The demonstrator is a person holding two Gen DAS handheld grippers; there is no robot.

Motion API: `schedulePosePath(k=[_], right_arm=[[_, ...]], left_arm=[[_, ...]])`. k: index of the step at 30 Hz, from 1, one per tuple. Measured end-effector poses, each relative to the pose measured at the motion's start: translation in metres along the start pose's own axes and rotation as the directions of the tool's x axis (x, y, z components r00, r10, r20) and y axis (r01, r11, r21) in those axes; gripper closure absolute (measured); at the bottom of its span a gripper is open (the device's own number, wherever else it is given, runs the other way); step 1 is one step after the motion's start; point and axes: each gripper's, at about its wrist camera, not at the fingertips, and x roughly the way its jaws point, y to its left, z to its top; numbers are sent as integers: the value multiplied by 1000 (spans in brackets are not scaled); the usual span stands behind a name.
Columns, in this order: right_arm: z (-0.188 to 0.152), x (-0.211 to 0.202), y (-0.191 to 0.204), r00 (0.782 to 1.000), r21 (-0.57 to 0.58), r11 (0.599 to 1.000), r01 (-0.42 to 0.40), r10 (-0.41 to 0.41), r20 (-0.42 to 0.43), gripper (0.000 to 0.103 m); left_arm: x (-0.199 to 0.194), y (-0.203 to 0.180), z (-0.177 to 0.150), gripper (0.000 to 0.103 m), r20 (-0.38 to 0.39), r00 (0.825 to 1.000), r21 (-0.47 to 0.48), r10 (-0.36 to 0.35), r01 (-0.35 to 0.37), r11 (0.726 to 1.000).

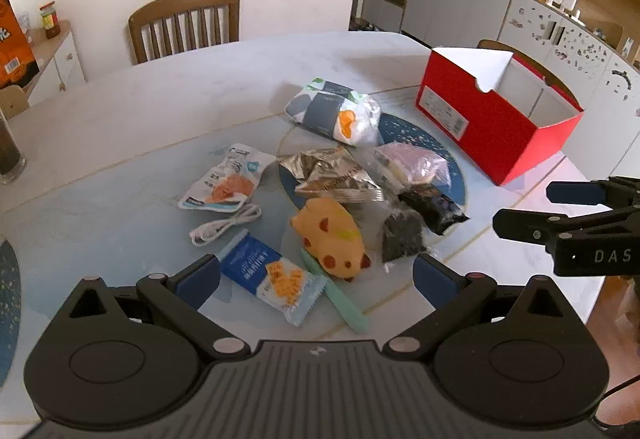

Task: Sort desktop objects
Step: 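Reach the left tool to the yellow cat toy while the right tool reaches the black sesame packet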

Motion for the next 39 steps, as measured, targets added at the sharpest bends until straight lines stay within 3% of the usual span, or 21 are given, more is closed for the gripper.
schedulePosePath(k=[10, 25, 30, 39], right_arm=[[11, 24, -13, 1000, -1, 1000, -4, 4, -15, 12], [21, 76, -29, 996, -5, 1000, -8, 8, -86, 19], [19, 93, -34, 993, 0, 1000, -1, 1, -120, 19], [16, 110, -33, 986, -13, 1000, -21, 19, -166, 24]], left_arm=[[24, 11, 1, 0, -19, 996, -65, 84, -85, 994], [70, 2, 16, 0, -21, 998, -116, 65, -67, 991], [88, -4, 20, 0, -52, 992, -117, 113, -118, 986], [107, -2, 18, 0, -79, 988, -145, 130, -141, 979]])
